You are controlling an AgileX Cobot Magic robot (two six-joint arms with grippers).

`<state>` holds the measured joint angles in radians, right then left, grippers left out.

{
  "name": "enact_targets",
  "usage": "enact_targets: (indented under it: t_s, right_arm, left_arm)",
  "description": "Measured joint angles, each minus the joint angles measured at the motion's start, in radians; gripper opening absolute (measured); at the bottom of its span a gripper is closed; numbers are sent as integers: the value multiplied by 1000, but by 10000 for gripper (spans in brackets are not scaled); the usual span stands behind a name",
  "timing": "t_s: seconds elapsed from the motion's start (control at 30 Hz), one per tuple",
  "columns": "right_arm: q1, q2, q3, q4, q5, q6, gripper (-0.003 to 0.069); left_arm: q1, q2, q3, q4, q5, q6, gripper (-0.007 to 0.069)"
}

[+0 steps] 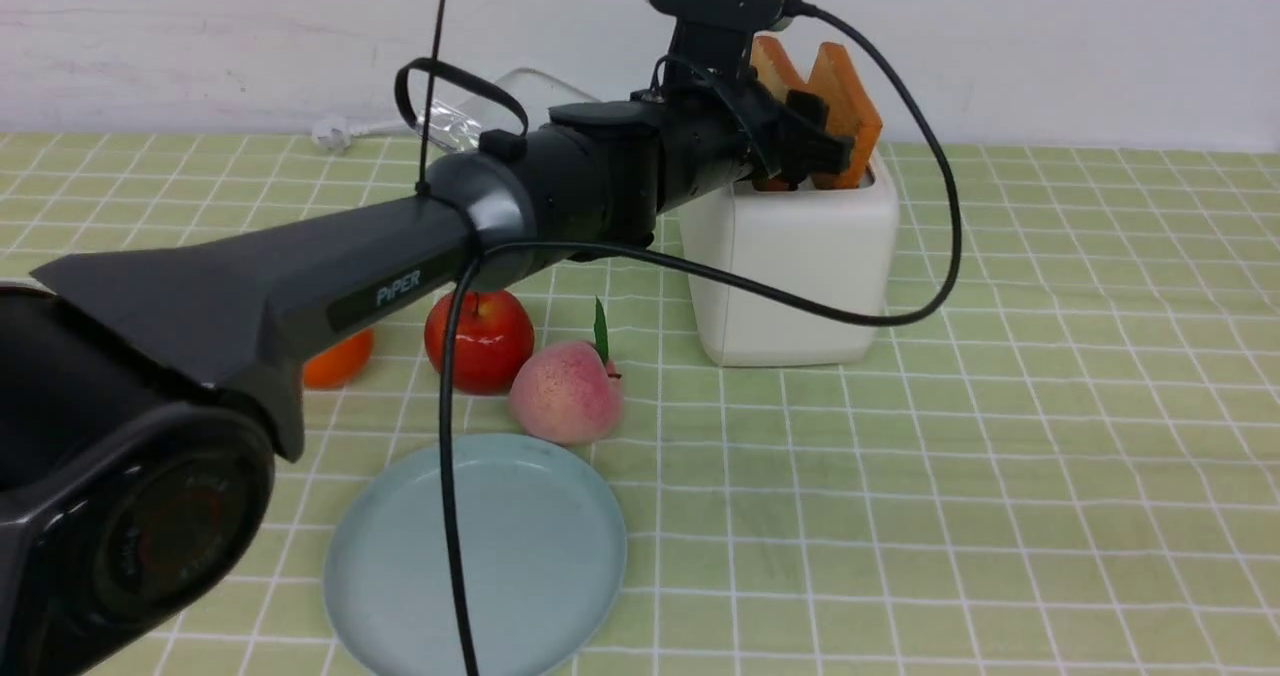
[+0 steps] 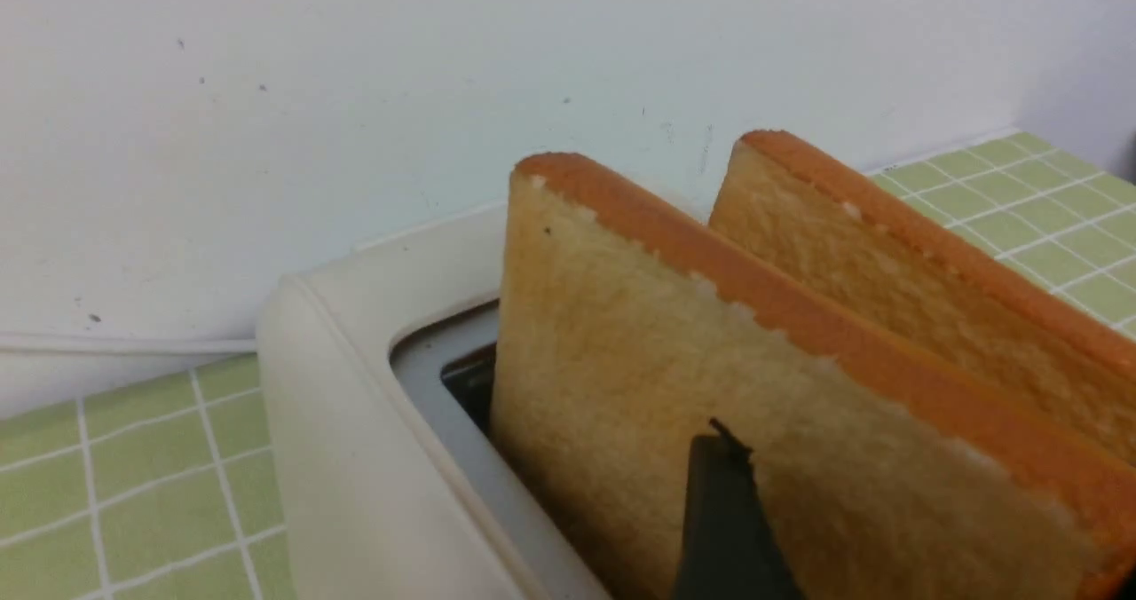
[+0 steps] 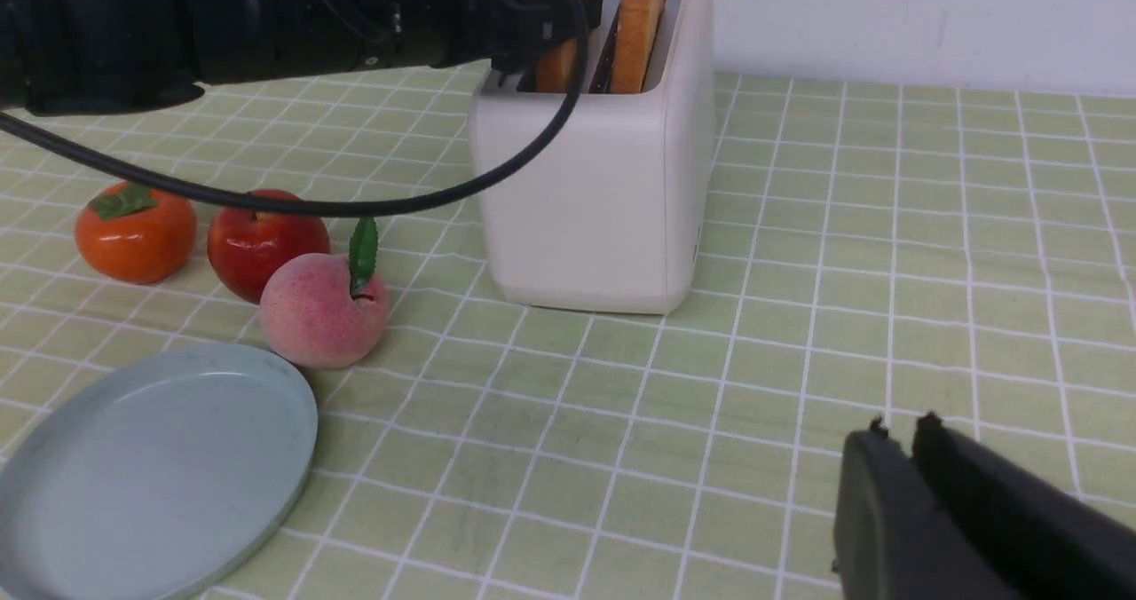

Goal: Take toasted bread from bread machine on green coffee tablecloth place on plate.
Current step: 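Reach for a toast slice standing in the toaster with the left gripper, then place the slice of bread on the plate with the left gripper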

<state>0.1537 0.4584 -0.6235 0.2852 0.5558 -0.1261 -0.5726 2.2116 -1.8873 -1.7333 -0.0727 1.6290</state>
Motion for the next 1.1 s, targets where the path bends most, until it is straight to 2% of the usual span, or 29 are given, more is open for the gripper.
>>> enact_targets:
  t_s: [0.03,0.17,0.2,0.3,0.33,0.57,0.87,1.07,1.1]
  right_arm:
    - [0,0,0,0,0,0,51]
    - [0,0,0,0,0,0,54]
    - [0,0,0,0,0,0,55]
    - [0,0,0,0,0,0,56]
    - [0,0,0,0,0,0,59]
    - [0,0,0,0,-1,0,64]
    - [0,0,0,26,-51,0,67]
    - [0,0,0,30,-61,0,67]
    - [0,0,0,34,-63,0,67]
  left_arm:
    - [0,0,-1,0,-1,0,397]
    - [0,1,-2,-1,-23,3,291]
    - [0,1,-4,-1,-28,3,234]
    - [0,1,-8,-1,-34,3,158]
    - [0,1,-9,-2,-41,3,104]
    - [-1,-26,-9,-10,-81,3,99]
    - [-4,-287,0,-16,-139,23,99]
    - [-37,-545,171,-17,-252,51,99]
    - [-51,-631,265,-19,-260,70,99]
